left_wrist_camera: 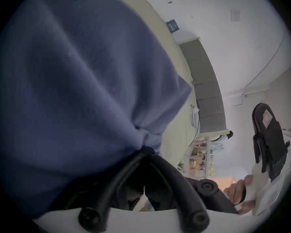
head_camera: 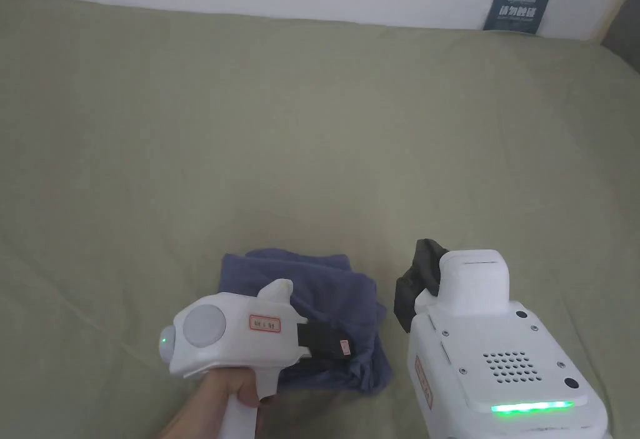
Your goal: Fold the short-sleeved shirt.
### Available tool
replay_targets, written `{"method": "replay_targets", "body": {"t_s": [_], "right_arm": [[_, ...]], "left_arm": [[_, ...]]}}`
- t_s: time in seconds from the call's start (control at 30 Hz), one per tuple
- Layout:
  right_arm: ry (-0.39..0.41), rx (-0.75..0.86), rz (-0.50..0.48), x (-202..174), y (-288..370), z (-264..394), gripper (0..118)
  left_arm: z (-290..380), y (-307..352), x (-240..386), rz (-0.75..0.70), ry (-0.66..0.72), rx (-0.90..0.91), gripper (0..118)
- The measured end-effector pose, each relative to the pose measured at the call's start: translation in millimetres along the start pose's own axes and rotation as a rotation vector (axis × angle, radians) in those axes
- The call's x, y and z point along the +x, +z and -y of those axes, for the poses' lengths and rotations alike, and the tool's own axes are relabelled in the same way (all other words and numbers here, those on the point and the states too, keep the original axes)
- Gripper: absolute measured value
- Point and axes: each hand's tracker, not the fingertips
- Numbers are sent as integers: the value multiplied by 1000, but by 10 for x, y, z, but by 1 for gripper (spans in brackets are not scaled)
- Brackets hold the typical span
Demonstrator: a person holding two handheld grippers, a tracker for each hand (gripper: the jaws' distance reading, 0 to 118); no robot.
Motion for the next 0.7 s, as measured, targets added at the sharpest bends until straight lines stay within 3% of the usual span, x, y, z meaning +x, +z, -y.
{"method": "replay_targets", "body": {"t_s": [0.17, 0.3, 0.47, 0.7], "right_arm": [[-22, -10, 3, -7, 8, 36, 9], [-25, -19, -26, -147, -3, 67, 9], [-47, -116, -133, -412, -144, 278, 9], [-29, -271, -147, -528, -678, 596, 9]], "left_arm": [[-92, 217, 190, -38, 3, -12, 0], [-172, 730, 358, 15, -37, 85, 0], [-183, 1286, 276, -97, -79, 177, 0], [-150, 1616, -121, -279, -47, 237, 0]]}}
